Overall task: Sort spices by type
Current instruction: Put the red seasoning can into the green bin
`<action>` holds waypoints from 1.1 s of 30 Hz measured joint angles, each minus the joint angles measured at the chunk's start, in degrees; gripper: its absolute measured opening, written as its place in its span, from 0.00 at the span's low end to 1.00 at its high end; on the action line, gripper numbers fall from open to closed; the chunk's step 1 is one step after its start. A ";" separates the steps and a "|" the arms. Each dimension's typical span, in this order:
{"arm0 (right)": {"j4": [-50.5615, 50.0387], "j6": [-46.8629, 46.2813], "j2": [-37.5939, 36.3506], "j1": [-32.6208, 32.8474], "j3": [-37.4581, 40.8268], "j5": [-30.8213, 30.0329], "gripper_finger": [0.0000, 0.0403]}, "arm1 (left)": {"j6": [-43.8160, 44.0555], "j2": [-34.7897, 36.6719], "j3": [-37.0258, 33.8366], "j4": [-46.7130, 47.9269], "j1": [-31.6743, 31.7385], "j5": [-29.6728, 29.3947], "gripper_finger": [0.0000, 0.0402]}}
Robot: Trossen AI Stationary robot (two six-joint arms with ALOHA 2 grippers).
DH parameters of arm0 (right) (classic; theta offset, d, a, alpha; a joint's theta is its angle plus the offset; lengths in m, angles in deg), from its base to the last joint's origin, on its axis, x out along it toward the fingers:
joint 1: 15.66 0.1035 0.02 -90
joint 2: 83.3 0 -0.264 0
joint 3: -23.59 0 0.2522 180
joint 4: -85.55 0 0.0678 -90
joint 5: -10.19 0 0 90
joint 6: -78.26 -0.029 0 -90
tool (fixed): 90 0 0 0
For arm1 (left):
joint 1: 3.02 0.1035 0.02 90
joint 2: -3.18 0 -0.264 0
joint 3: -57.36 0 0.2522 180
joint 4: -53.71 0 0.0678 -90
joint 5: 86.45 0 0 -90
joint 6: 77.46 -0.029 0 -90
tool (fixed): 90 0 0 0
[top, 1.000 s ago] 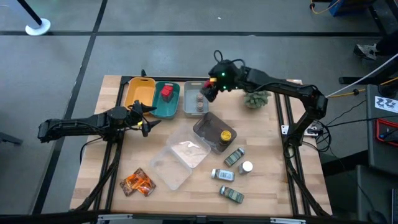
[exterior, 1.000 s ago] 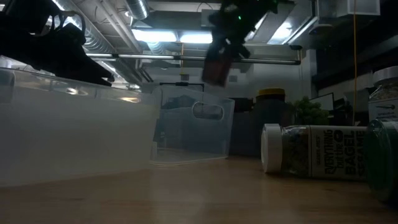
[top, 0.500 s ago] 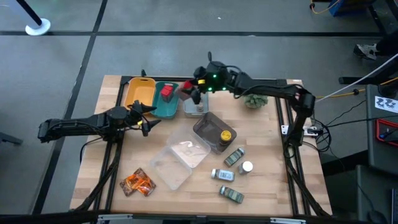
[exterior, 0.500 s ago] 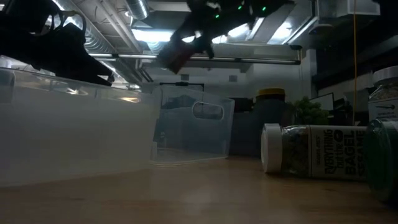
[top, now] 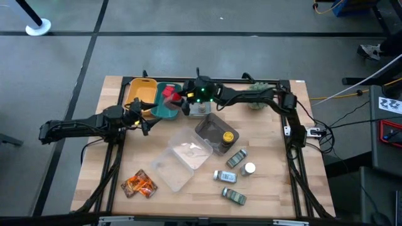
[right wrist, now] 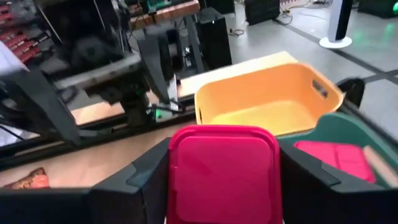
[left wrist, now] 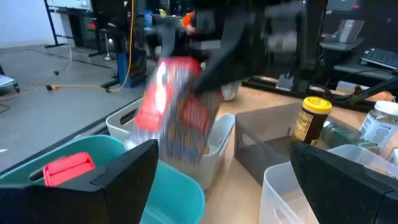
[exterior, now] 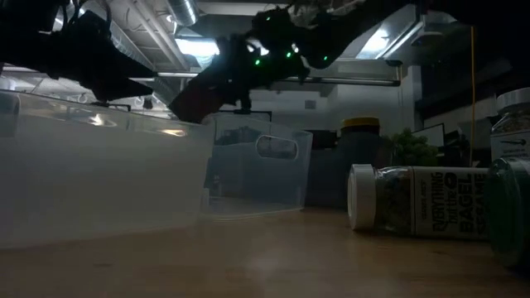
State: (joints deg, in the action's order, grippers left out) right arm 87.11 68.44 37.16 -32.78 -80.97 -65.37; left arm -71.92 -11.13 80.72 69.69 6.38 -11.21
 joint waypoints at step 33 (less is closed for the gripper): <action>1.39 2.02 4.64 1.06 -0.02 -4.87 0.57 | 6.37 -23.39 0.14 -14.30 6.16 -21.16 0.62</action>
State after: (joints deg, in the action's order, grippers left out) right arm 88.50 70.45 41.79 -31.72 -80.99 -70.24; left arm -65.55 -34.52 80.87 55.39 12.53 -32.37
